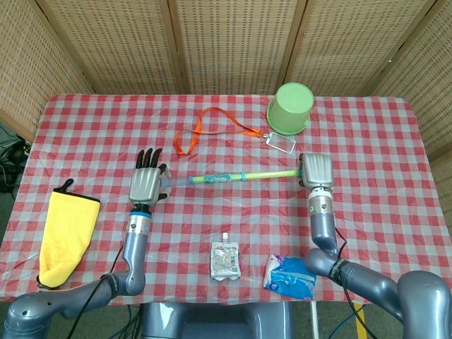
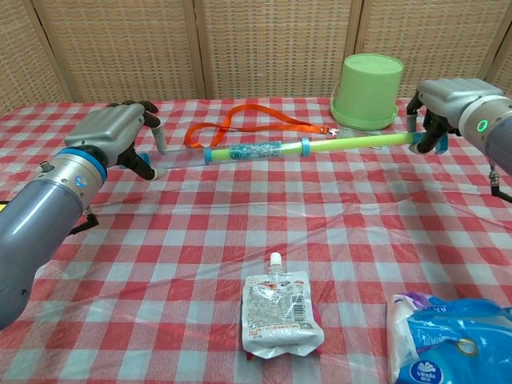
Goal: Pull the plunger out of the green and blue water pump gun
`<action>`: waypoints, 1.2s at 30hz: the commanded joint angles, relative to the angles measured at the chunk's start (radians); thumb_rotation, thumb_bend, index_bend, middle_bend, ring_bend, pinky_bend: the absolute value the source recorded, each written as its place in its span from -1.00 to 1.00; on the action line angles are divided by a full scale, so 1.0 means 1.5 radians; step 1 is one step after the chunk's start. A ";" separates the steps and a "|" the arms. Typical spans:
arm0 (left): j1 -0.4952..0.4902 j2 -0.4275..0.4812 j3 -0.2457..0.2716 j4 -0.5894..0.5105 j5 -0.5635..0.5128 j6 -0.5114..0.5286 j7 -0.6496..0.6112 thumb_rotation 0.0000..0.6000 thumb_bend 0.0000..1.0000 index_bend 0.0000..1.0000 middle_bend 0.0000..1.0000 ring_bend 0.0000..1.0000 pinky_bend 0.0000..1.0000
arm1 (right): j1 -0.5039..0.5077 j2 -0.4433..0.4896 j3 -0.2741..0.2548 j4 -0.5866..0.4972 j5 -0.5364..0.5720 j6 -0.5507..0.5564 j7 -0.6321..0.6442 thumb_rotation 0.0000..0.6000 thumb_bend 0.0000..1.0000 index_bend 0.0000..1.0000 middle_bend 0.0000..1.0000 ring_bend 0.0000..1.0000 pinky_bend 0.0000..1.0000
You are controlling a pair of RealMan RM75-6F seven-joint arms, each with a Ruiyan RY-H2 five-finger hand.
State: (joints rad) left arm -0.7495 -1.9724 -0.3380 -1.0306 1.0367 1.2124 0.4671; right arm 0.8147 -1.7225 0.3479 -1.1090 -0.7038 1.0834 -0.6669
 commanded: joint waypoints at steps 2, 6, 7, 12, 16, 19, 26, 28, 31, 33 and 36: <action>0.008 0.010 0.002 -0.012 0.007 0.006 -0.005 1.00 -0.21 0.28 -0.89 -1.00 -1.00 | -0.001 0.002 0.004 0.011 0.005 -0.003 0.000 1.00 0.11 0.48 0.92 0.67 0.41; 0.016 0.020 0.007 -0.024 0.017 0.015 -0.008 1.00 -0.21 0.28 -0.89 -1.00 -1.00 | -0.003 0.003 0.007 0.024 0.008 -0.006 0.000 1.00 0.11 0.48 0.92 0.67 0.41; 0.018 0.022 0.009 -0.026 0.020 0.017 -0.009 1.00 -0.21 0.29 -0.89 -1.00 -1.00 | -0.003 0.003 0.008 0.027 0.008 -0.006 0.000 1.00 0.11 0.48 0.92 0.67 0.41; 0.028 0.029 0.013 -0.029 0.022 0.016 -0.013 1.00 -0.21 0.29 -0.89 -1.00 -1.00 | -0.006 0.006 0.014 0.041 0.017 -0.009 -0.001 1.00 0.11 0.48 0.92 0.67 0.41; 0.034 0.033 0.017 -0.026 0.024 0.013 -0.014 1.00 -0.21 0.29 -0.89 -1.00 -1.00 | -0.008 0.009 0.017 0.049 0.022 -0.010 -0.005 1.00 0.11 0.49 0.92 0.67 0.41; 0.037 0.035 0.017 -0.025 0.027 0.014 -0.017 1.00 -0.21 0.29 -0.89 -1.00 -1.00 | -0.009 0.012 0.021 0.055 0.026 -0.010 -0.007 1.00 0.11 0.49 0.92 0.67 0.41; 0.041 0.041 0.015 -0.025 0.030 0.014 -0.019 1.00 -0.21 0.29 -0.89 -1.00 -1.00 | -0.013 0.018 0.027 0.071 0.035 -0.017 -0.006 1.00 0.11 0.49 0.92 0.67 0.41; 0.041 0.042 0.016 -0.024 0.031 0.013 -0.019 1.00 -0.21 0.29 -0.89 -1.00 -1.00 | -0.015 0.018 0.028 0.076 0.039 -0.020 -0.007 1.00 0.11 0.49 0.92 0.67 0.41; 0.043 0.043 0.017 -0.022 0.032 0.011 -0.018 1.00 -0.21 0.30 -0.89 -1.00 -1.00 | -0.017 0.018 0.030 0.090 0.048 -0.025 -0.010 1.00 0.11 0.49 0.92 0.67 0.41; 0.043 0.043 0.018 -0.018 0.034 0.010 -0.018 1.00 -0.21 0.31 -0.89 -1.00 -1.00 | -0.018 0.016 0.032 0.099 0.052 -0.023 -0.013 1.00 0.11 0.49 0.92 0.67 0.41; 0.043 0.043 0.019 -0.014 0.036 0.008 -0.020 1.00 -0.21 0.31 -0.89 -1.00 -1.00 | -0.020 0.016 0.034 0.107 0.059 -0.023 -0.019 1.00 0.11 0.49 0.92 0.67 0.41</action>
State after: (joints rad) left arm -0.6847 -1.9081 -0.3100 -1.0521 1.0911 1.2248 0.4376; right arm 0.7863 -1.6984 0.3980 -0.9509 -0.6166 1.0484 -0.6937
